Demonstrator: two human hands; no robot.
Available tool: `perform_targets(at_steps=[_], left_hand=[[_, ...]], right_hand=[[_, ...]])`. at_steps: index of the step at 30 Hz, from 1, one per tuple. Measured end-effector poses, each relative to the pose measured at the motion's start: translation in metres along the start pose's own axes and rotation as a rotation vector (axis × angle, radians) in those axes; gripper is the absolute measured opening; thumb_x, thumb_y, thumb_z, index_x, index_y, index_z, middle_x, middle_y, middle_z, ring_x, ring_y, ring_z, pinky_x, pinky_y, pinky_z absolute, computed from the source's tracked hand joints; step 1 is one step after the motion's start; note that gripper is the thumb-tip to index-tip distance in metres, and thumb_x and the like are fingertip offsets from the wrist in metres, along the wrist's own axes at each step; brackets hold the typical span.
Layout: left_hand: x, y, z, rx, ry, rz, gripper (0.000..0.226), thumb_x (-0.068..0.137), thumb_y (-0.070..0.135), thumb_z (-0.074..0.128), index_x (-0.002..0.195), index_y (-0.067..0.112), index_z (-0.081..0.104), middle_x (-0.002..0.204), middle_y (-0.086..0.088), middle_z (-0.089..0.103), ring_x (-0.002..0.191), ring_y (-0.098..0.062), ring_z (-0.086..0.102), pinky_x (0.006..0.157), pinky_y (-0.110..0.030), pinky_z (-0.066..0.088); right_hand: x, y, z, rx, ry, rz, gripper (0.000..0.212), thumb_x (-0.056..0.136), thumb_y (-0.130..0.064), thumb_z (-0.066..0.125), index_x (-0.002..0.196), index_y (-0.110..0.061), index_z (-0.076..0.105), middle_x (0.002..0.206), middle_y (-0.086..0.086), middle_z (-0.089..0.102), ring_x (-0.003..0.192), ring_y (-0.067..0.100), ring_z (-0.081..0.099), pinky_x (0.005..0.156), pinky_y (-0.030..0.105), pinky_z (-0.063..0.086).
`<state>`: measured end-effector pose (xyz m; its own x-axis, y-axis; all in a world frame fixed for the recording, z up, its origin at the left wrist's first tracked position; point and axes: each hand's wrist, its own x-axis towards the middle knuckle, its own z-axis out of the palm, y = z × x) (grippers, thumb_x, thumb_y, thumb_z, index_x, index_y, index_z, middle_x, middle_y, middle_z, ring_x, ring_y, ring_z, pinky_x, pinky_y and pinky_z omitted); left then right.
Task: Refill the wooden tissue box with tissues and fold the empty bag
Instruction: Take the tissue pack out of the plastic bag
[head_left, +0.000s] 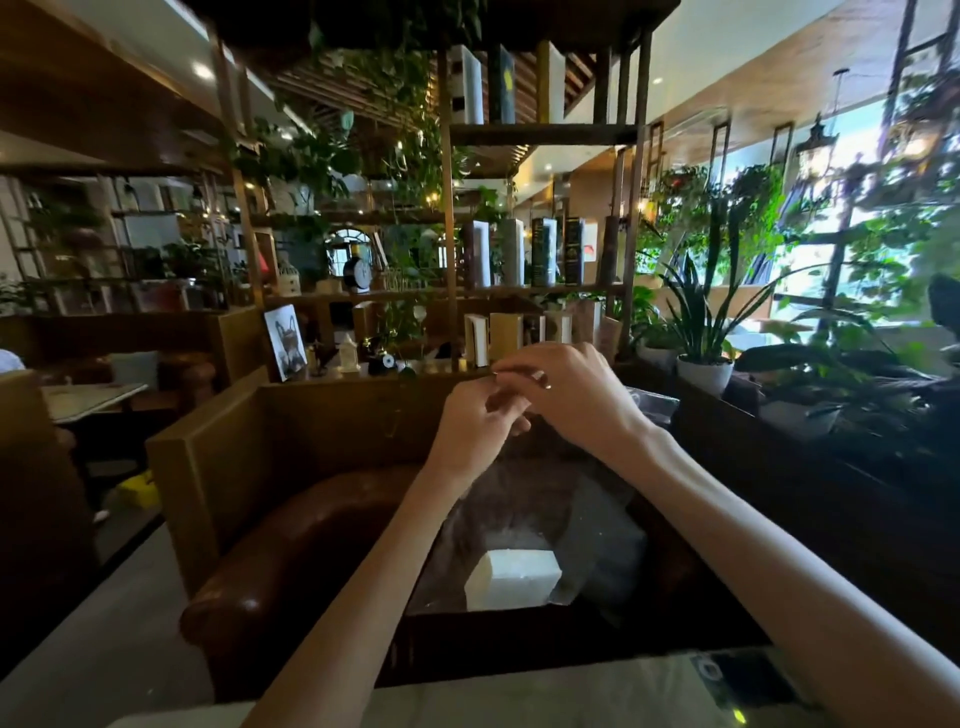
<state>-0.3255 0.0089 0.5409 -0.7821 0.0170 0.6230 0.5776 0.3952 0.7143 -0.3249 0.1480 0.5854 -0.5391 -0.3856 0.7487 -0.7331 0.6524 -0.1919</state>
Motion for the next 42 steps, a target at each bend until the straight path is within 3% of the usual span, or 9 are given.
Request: perform_targets(at_steps=[13,18,25,29,32,35,37,39,42], left_hand=[[-0.016,-0.004,-0.035,-0.023,-0.108,-0.079,0.022,0.093,0.009,0.059,0.093,0.025,0.074,0.077,0.015,0.076,0.073,-0.001,0.071,0.065,-0.011,0.055],[-0.023,-0.006,-0.039,-0.06,-0.103,-0.142,0.018,0.092,0.004,0.06,0.098,0.011,0.076,0.084,0.001,0.078,0.072,-0.002,0.072,0.066,-0.015,0.056],[-0.004,0.005,-0.053,-0.143,0.068,-0.108,0.019,0.091,0.004,0.061,0.095,0.014,0.076,0.087,-0.003,0.079,0.074,-0.011,0.071,0.069,-0.021,0.06],[0.007,0.008,-0.073,-0.244,0.099,-0.118,0.022,0.091,0.002,0.06,0.095,0.015,0.076,0.089,-0.004,0.078,0.077,-0.014,0.07,0.072,-0.024,0.06],[0.014,0.008,-0.083,-0.254,0.123,-0.135,0.022,0.093,0.002,0.057,0.102,0.013,0.073,0.095,-0.004,0.077,0.083,-0.017,0.07,0.079,-0.031,0.06],[0.013,0.008,-0.085,0.109,0.445,-0.05,0.039,0.093,0.01,0.057,0.132,0.014,0.054,0.128,-0.007,0.062,0.117,-0.024,0.061,0.095,-0.035,0.053],[0.008,0.008,-0.085,0.644,0.61,0.266,0.054,0.089,0.026,0.063,0.138,0.014,0.045,0.142,-0.011,0.046,0.134,-0.027,0.044,0.111,-0.047,0.036],[0.009,0.009,-0.083,1.011,0.474,0.529,0.054,0.082,0.045,0.066,0.128,0.02,0.052,0.138,-0.009,0.047,0.136,-0.03,0.039,0.114,-0.054,0.026],[0.018,0.008,-0.077,1.248,0.21,0.547,0.049,0.074,0.054,0.072,0.111,0.023,0.059,0.132,-0.008,0.053,0.137,-0.032,0.039,0.12,-0.055,0.016]], right_hand=[[0.0,-0.001,0.027,0.096,0.002,-0.081,0.028,0.092,-0.019,0.065,0.118,-0.026,0.072,0.102,-0.005,0.079,0.089,0.002,0.073,0.078,0.02,0.059],[0.013,0.014,0.001,0.202,0.062,-0.025,0.024,0.089,-0.014,0.069,0.11,-0.024,0.076,0.089,-0.016,0.075,0.061,-0.017,0.063,0.053,0.004,0.049],[-0.011,0.068,-0.035,0.314,0.078,0.219,0.086,0.072,-0.075,0.062,0.146,-0.058,0.02,0.129,-0.029,0.055,0.121,-0.002,0.054,0.1,0.022,0.04],[-0.067,0.102,-0.005,0.8,0.1,0.477,0.11,0.077,-0.053,0.072,0.155,-0.039,-0.003,0.161,-0.004,0.025,0.144,0.008,0.034,0.119,0.035,0.026],[-0.067,0.098,0.034,1.223,0.063,0.577,0.082,0.085,-0.027,0.068,0.154,-0.022,0.025,0.134,0.008,0.063,0.111,0.015,0.067,0.106,0.041,0.048],[-0.043,0.08,0.056,1.223,0.108,0.573,0.049,0.077,-0.027,0.074,0.124,-0.016,0.066,0.09,0.002,0.075,0.074,0.011,0.07,0.07,0.026,0.058],[-0.032,0.067,0.063,1.137,0.156,0.525,0.03,0.076,-0.028,0.078,0.105,-0.02,0.076,0.078,0.001,0.073,0.067,0.009,0.067,0.062,0.022,0.054],[-0.026,0.06,0.065,1.085,0.17,0.454,0.019,0.08,-0.021,0.079,0.098,-0.021,0.077,0.075,0.001,0.074,0.064,0.008,0.066,0.057,0.019,0.054],[-0.024,0.053,0.058,1.032,0.151,0.381,0.016,0.083,-0.011,0.076,0.096,-0.02,0.077,0.073,0.002,0.074,0.06,0.005,0.066,0.054,0.014,0.052]])
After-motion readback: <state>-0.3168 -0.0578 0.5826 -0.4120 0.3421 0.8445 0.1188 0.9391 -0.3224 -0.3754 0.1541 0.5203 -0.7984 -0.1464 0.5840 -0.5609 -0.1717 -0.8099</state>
